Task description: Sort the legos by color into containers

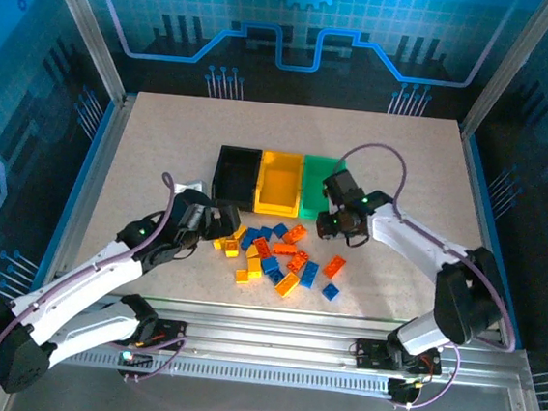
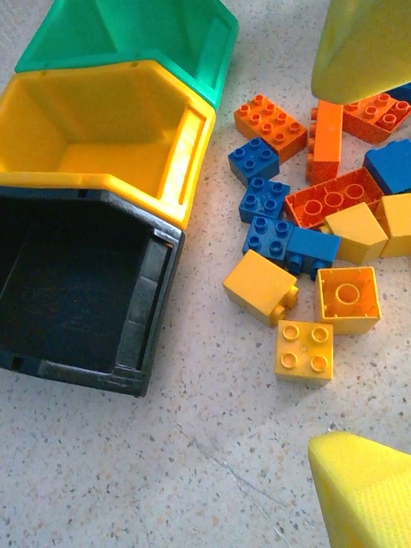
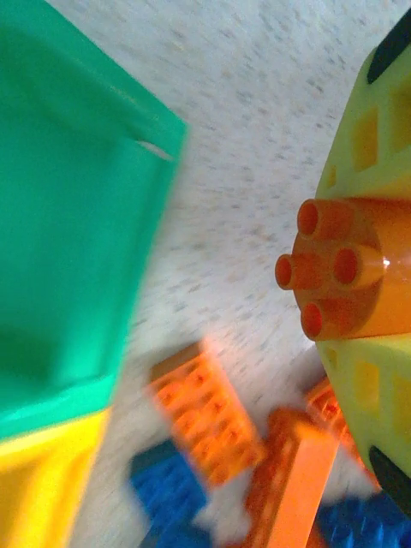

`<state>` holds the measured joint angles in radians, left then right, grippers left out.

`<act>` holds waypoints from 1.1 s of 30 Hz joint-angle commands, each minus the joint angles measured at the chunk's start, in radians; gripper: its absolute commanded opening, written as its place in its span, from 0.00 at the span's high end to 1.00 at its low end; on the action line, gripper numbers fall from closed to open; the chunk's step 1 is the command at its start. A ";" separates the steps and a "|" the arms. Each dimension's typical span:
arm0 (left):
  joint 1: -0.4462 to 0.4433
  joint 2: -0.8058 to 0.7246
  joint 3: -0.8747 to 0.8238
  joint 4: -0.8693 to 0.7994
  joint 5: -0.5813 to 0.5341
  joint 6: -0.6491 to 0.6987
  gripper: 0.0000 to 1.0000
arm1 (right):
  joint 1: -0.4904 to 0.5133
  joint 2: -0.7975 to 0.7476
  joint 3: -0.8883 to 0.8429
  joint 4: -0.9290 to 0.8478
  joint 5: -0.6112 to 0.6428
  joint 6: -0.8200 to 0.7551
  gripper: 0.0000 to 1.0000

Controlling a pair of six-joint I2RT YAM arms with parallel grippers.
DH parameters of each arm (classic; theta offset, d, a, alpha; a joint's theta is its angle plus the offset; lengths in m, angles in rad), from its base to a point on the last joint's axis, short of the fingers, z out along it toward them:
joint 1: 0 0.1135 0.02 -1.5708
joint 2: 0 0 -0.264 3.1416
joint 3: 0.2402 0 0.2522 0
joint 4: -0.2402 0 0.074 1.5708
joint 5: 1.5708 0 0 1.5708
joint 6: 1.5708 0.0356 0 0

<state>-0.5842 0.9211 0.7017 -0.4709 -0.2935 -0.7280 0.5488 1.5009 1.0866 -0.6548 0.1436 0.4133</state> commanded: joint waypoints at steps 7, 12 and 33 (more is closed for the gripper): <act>0.009 -0.040 -0.046 -0.071 -0.023 -0.073 0.01 | -0.096 0.254 0.323 -0.001 0.069 0.015 0.66; 0.013 -0.061 -0.048 -0.107 -0.016 -0.077 0.01 | -0.142 0.396 0.434 0.007 0.029 0.027 0.63; 0.022 -0.088 -0.037 -0.152 -0.025 -0.069 0.01 | -0.101 0.131 0.294 -0.020 0.000 0.084 0.25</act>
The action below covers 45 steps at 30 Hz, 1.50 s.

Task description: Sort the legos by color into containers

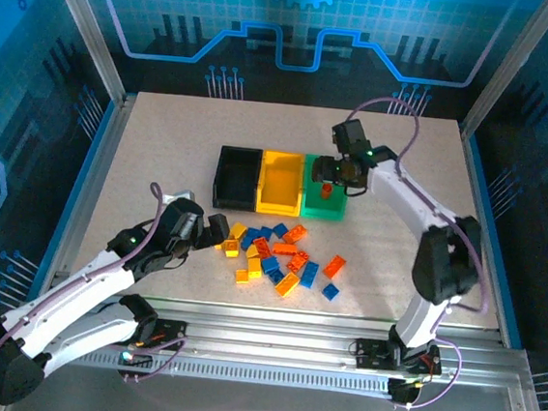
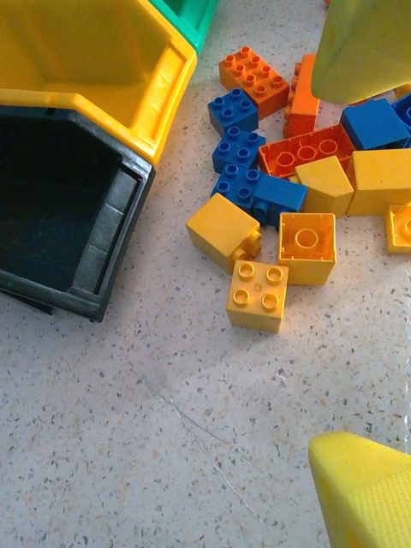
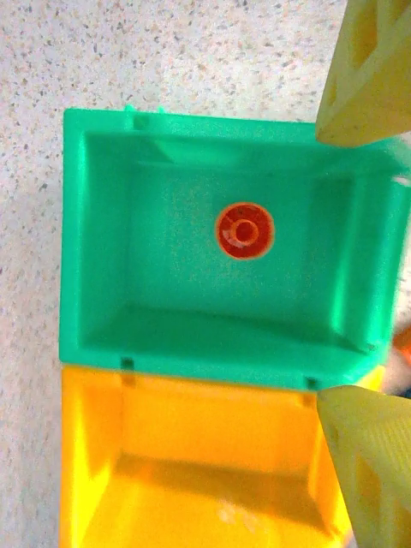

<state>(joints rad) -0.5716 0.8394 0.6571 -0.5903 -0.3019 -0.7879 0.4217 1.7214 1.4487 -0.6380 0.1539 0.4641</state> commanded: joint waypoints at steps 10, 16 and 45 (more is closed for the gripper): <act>0.020 -0.021 -0.019 -0.040 0.000 -0.027 0.01 | 0.131 -0.386 -0.526 -0.161 -0.117 0.188 0.20; 0.022 -0.023 -0.037 -0.033 0.016 -0.044 0.01 | 0.230 -0.411 -0.665 -0.181 -0.212 0.283 0.20; 0.025 -0.061 -0.083 -0.042 0.016 -0.058 0.01 | 0.321 -0.215 -0.688 -0.102 -0.136 0.260 0.35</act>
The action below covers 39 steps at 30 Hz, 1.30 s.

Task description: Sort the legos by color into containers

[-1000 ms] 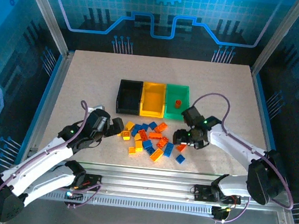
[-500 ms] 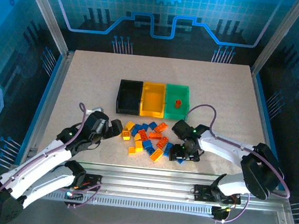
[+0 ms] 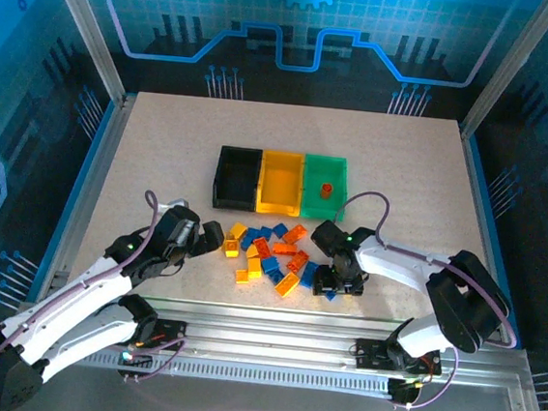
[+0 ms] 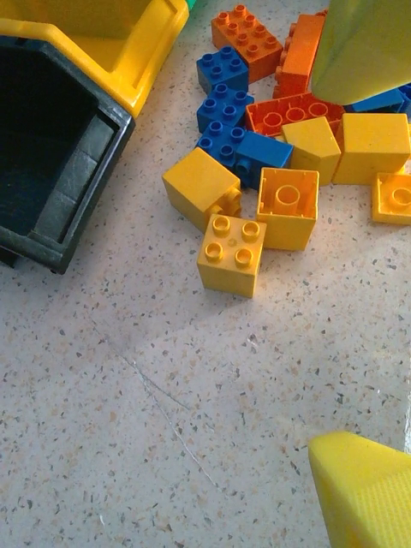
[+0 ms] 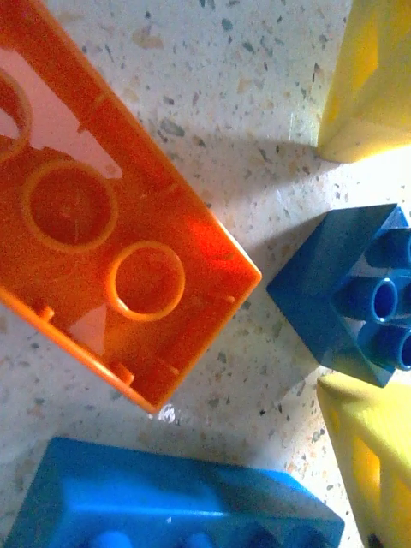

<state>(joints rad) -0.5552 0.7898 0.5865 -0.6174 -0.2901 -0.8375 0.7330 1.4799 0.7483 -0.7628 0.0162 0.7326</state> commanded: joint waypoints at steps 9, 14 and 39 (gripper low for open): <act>0.011 -0.011 -0.015 -0.013 0.005 -0.009 0.01 | 0.010 0.006 0.013 0.025 0.001 -0.026 0.52; 0.015 -0.011 -0.014 -0.014 0.007 -0.010 0.01 | 0.002 -0.062 0.044 -0.021 0.017 -0.046 0.61; 0.028 -0.007 -0.011 -0.037 0.030 0.001 0.01 | -0.069 0.641 1.142 -0.063 0.175 -0.287 0.59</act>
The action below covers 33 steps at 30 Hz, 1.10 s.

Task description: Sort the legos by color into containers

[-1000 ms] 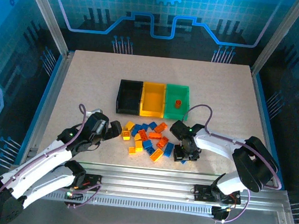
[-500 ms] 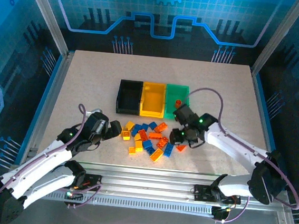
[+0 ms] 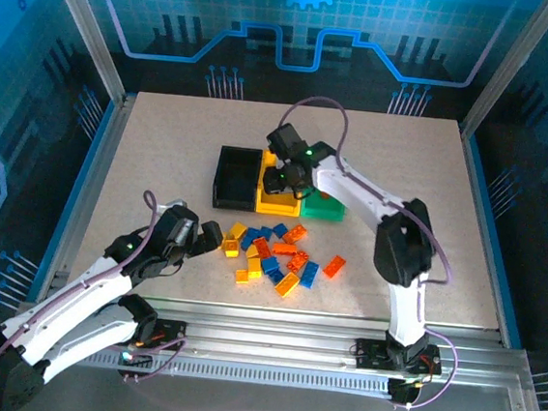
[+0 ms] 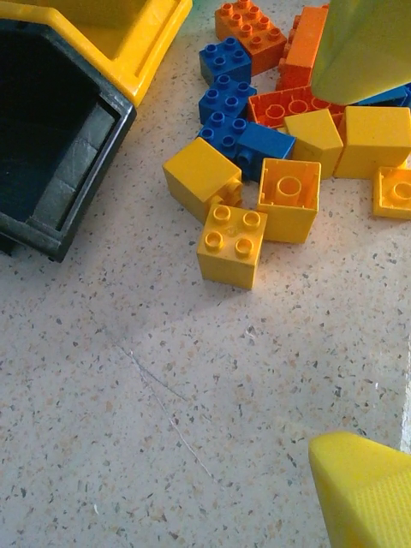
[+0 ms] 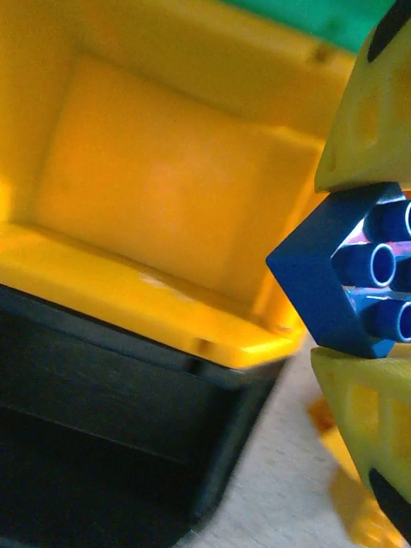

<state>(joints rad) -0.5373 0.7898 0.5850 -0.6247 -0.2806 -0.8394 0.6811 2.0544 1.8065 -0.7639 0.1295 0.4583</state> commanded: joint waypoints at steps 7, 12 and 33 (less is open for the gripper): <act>0.016 -0.007 -0.006 -0.028 0.034 0.011 0.01 | -0.041 0.168 0.168 -0.055 0.033 0.006 0.38; 0.017 -0.006 0.002 -0.033 0.035 0.029 0.01 | -0.040 0.120 0.175 -0.030 0.011 0.007 0.28; 0.020 0.468 0.101 0.259 -0.014 0.097 0.23 | -0.028 -0.429 -0.416 0.186 -0.054 0.063 0.28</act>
<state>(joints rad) -0.5262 1.2289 0.6598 -0.4110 -0.2512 -0.7525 0.6533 1.6737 1.4162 -0.6106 0.0887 0.5053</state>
